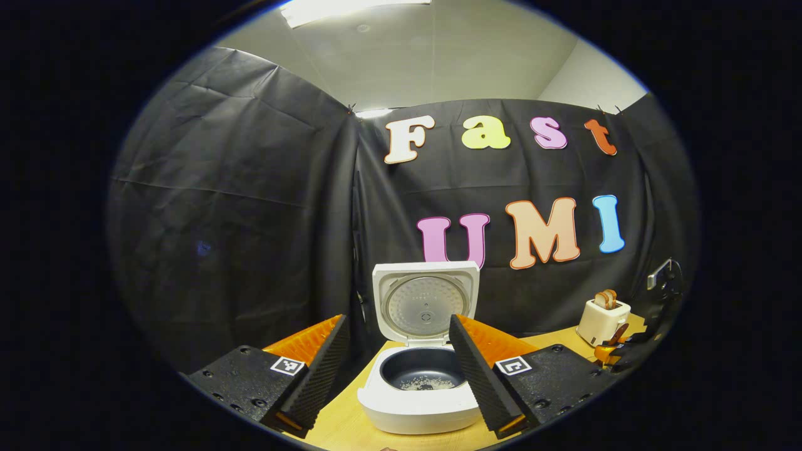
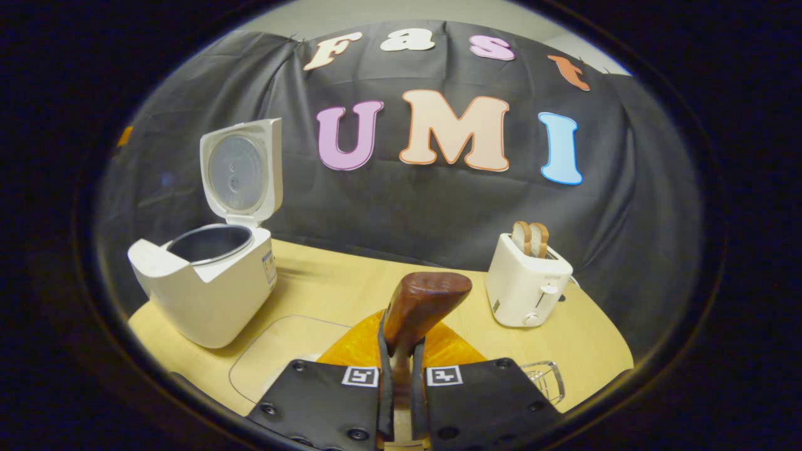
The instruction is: Close the left gripper, press the button to open the rice cooker; take a wooden spoon from the chopstick holder with the right hand, scoop a spoonful of rice and pour it into the rice cooker, then put the wooden spoon back into the chopstick holder.
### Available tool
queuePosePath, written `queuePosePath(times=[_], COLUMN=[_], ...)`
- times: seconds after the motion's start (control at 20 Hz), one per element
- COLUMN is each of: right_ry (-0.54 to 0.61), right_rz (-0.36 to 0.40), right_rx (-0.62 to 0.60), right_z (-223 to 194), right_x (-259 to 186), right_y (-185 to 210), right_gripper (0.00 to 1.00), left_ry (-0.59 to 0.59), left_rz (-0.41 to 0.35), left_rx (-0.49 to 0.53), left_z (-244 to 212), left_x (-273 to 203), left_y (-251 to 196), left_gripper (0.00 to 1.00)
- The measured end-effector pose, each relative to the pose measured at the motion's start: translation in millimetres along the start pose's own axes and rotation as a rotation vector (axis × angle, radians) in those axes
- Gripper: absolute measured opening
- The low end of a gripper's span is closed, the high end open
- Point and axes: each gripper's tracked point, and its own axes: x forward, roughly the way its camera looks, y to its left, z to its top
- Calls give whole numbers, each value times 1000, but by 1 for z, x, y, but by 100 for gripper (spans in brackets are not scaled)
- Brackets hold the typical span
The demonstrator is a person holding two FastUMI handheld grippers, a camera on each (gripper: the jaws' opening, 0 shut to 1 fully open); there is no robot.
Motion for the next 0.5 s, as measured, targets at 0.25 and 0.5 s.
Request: queuePosePath(times=[0.25, 0.5], right_ry=[14, 66], right_rz=[73, 115], right_rx=[34, 229], right_z=[-6, -12], right_x=[2, 4], right_y=[37, 49], right_gripper=[14, 14], left_ry=[-2, -2], left_rz=[13, 27], left_rx=[6, 3], left_z=[1, 0], left_x=[-2, -5], left_y=[11, 19], left_gripper=[94, 94])
